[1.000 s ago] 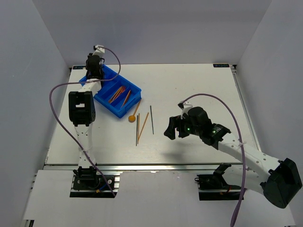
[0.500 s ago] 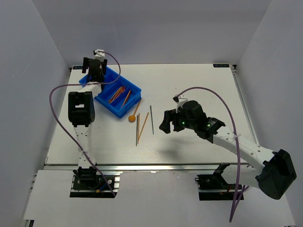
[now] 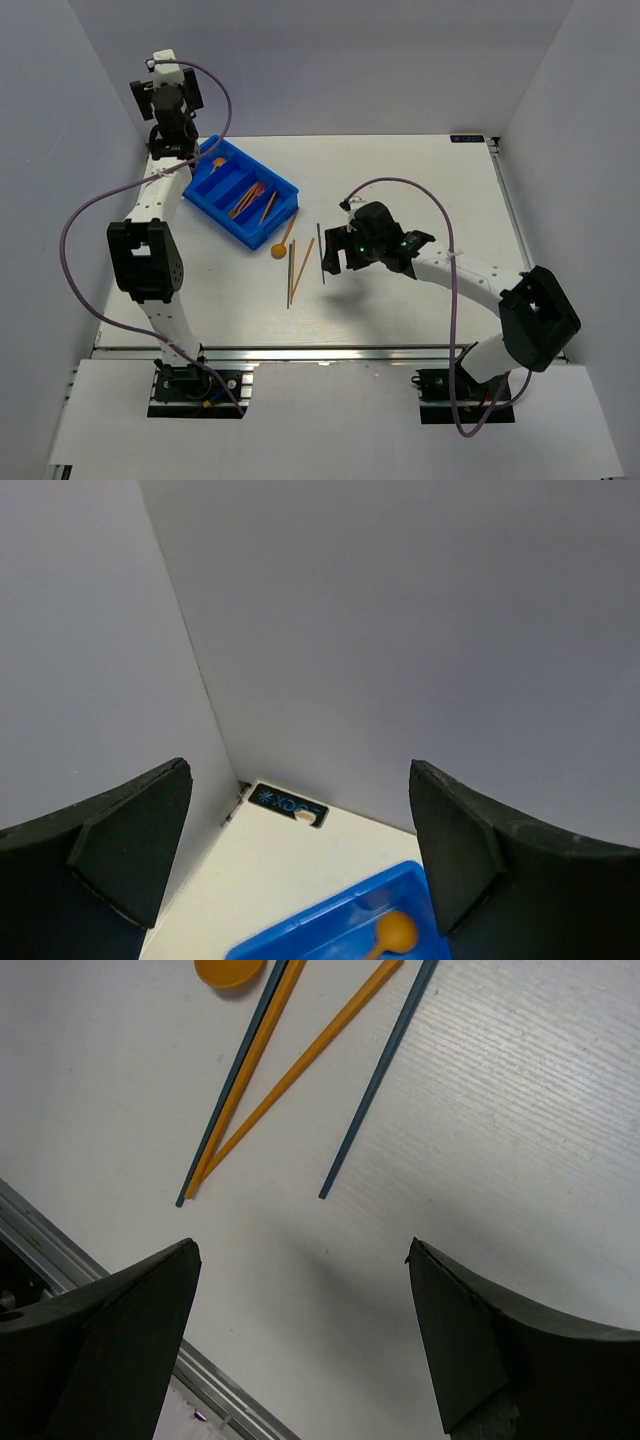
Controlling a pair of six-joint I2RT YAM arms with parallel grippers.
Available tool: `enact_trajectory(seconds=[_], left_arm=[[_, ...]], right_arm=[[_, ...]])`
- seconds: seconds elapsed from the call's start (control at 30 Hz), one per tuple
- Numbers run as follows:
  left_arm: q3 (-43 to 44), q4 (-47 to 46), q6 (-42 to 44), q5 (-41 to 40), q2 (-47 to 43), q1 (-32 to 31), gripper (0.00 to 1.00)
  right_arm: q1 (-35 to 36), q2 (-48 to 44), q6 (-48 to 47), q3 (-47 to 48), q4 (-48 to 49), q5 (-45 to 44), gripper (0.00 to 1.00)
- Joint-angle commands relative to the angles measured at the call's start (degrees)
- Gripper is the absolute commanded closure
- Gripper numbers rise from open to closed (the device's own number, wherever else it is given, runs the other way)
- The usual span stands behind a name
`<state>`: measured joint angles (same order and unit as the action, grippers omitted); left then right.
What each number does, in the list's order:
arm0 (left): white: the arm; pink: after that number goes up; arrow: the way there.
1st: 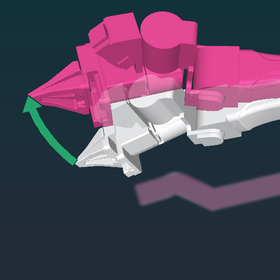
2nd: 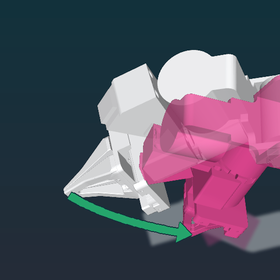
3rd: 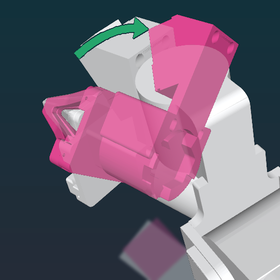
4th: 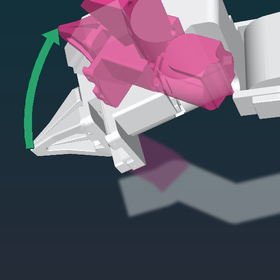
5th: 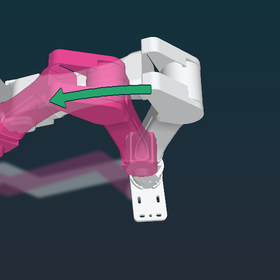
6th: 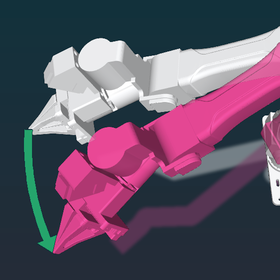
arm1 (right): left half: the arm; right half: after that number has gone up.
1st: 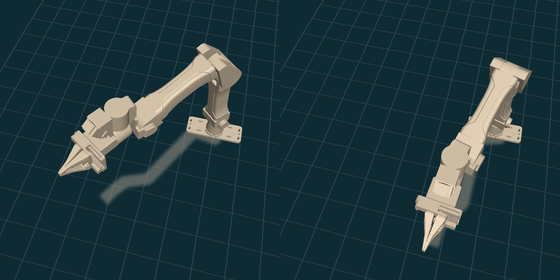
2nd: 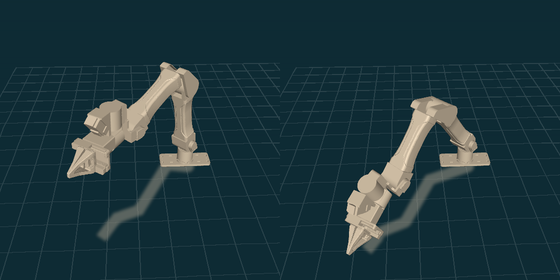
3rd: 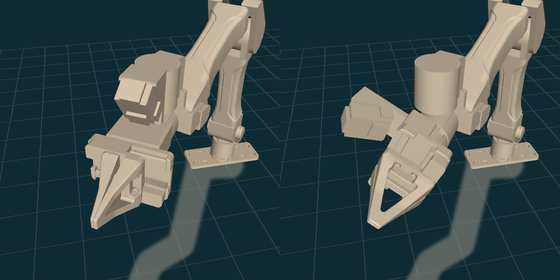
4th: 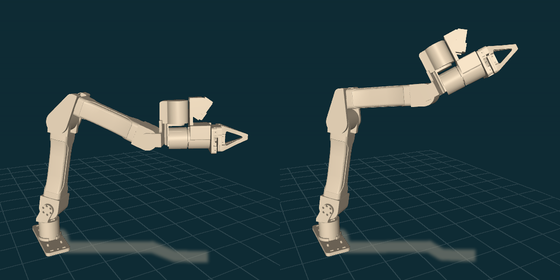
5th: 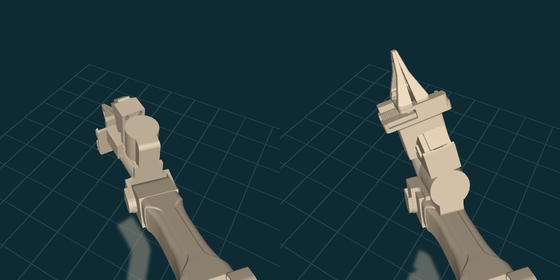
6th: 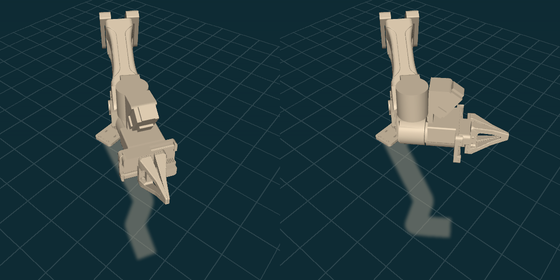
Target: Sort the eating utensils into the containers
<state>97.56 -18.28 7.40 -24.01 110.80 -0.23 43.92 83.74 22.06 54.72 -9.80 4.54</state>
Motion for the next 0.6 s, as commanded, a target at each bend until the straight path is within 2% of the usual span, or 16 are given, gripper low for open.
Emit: enact_trajectory(seconds=[0.0,0.07,0.1,0.13,0.2,0.23,0.27,0.3,0.33,0.37,0.4,0.47,0.53,0.57], left_arm=[[2.6,17.3,-11.2,-2.7,-2.3,-0.3,0.02],[2.9,24.1,-20.5,-3.8,-6.4,-0.3,0.02],[2.2,29.2,-22.9,-3.1,-8.0,-0.3,0.02],[0.5,31.9,-28.1,-1.5,-9.9,-0.4,0.02],[-1.9,39.7,-32.8,0.1,-15.9,-0.5,0.02],[-6.4,41.3,-35.8,2.1,-18.4,-0.5,0.02],[-9.5,42.0,-36.4,3.6,-21.4,-0.6,0.02],[-13.1,41.9,-36.6,4.6,-28.2,-1.1,0.02],[-21.0,40.9,-36.0,5.4,-31.9,-1.2,0.02],[-24.7,39.3,-35.0,9.1,-35.6,-1.2,0.02],[-27.9,37.3,-34.5,11.1,-41.8,-1.4,0.02],[-34.3,35.0,-30.6,22.4,-45.4,-1.8,0.02],[-34.7,37.7,-27.5,26.4,-45.2,-5.2,0.02],[-34.0,40.2,-26.7,25.5,-44.5,-7.6,0.03]], right_arm=[[0.5,1.8,0.6,4.9,2.7,-0.1,0.11],[1.6,5.5,1.8,8.6,0.0,-2.8,0.11],[2.5,8.3,2.3,12.5,-2.0,-8.0,0.11],[3.4,9.8,2.5,14.3,-2.6,-10.2,0.11],[6.3,14.7,3.9,18.4,-4.2,-14.9,0.11],[6.9,16.4,4.4,22.3,-5.8,-15.9,0.12],[8.4,17.9,5.0,24.2,-6.6,-17.8,0.16],[8.8,20.5,6.7,26.5,-7.0,-21.6,0.19],[9.2,21.5,7.3,27.1,-6.2,-22.4,0.24],[9.2,22.3,7.9,27.3,-5.4,-22.9,0.32],[9.1,23.5,9.3,27.5,-5.3,-23.4,0.35],[9.0,23.4,11.0,27.4,-6.6,-24.3,0.35],[8.6,19.3,13.1,24.1,-5.8,-24.8,0.32],[7.6,17.1,13.8,18.9,-4.0,-24.2,0.31]])
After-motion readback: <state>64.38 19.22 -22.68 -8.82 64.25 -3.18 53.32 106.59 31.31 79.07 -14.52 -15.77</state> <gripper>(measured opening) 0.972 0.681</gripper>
